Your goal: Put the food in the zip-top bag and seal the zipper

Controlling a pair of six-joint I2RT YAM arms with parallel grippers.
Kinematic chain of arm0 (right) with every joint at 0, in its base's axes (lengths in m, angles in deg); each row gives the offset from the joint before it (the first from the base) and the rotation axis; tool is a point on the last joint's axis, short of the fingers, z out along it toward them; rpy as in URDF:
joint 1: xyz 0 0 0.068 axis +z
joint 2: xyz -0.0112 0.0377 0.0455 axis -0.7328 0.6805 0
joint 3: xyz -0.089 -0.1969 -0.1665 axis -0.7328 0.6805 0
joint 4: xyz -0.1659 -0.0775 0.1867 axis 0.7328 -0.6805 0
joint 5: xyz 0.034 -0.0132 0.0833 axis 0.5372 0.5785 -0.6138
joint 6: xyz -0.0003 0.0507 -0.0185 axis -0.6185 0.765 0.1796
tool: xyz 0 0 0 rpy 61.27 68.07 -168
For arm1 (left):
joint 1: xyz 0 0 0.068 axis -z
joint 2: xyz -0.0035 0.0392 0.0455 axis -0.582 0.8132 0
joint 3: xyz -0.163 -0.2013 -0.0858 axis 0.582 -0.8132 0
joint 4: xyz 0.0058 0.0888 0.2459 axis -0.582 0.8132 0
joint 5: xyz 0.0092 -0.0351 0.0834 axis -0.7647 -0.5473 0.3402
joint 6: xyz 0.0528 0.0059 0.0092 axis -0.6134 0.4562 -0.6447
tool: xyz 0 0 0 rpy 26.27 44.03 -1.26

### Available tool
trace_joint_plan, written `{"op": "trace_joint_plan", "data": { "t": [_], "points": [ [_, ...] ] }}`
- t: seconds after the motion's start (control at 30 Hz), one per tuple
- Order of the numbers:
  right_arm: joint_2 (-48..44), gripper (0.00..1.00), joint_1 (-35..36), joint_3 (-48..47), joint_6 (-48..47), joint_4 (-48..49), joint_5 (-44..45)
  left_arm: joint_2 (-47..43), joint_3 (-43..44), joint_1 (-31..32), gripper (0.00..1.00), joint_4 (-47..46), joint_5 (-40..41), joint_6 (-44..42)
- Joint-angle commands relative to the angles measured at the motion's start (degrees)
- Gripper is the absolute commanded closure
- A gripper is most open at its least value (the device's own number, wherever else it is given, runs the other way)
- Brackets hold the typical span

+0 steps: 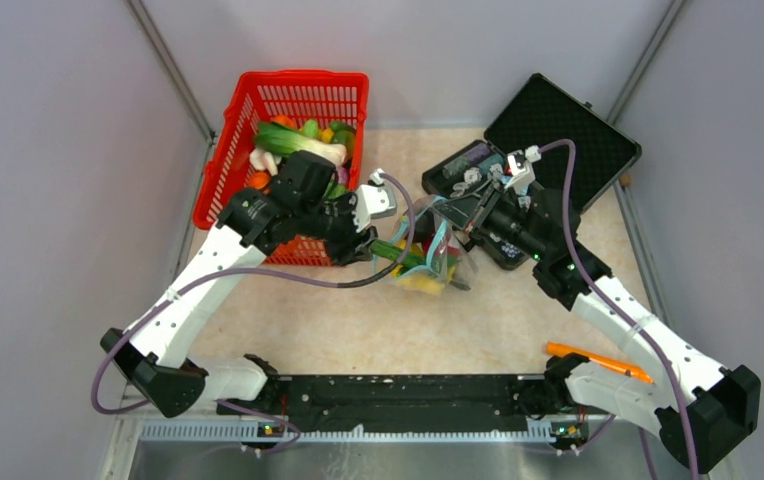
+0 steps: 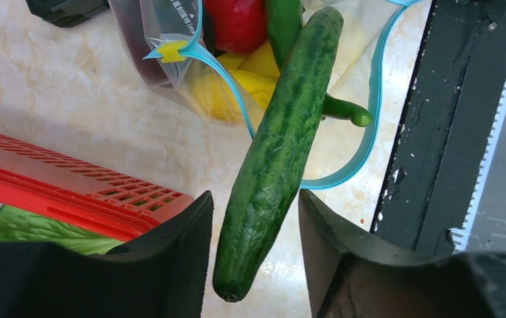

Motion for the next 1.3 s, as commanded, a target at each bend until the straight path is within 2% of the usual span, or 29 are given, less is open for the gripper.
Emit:
{"op": "trace_joint_plan", "data": {
  "t": [0.0, 0.23, 0.33, 0.63, 0.8, 1.07, 1.27],
  "points": [
    [-0.8, 1.0, -0.1, -1.0, -0.5, 4.9, -0.1, -2.1, 0.9, -0.2, 0.51, -0.9, -0.5, 0.2],
    [-0.3, 1.0, -0.1, -0.8, -0.6, 4.9, -0.1, -4.4, 0.2, -0.2, 0.9, -3.3, 1.2, 1.8],
    [-0.2, 1.0, -0.1, -0.6, -0.6, 5.0, 0.2, -6.1, -1.3, -0.1, 0.96, -5.9, 2.7, 2.9],
    [-0.5, 1.0, -0.1, -0.6, -0.8, 4.4, 1.5, -6.6, -2.9, -0.1, 1.0, -10.9, 7.4, 10.2],
    [-0.3, 1.0, 0.0, -0.5, 0.5, 5.7, 1.3, -6.1, -5.0, 2.0, 1.0, -15.3, 3.1, 13.8],
    [0.7, 1.0, 0.0, -0.6, 1.1, 6.4, 0.8, 0.2, -1.7, 8.7, 1.0, -15.0, 6.8, 15.4],
    [0.7, 1.0, 0.0, -1.0, 0.7, 5.7, 1.6, 4.8, 0.9, 9.2, 1.0, -15.7, 11.1, 22.2]
  ]
}}
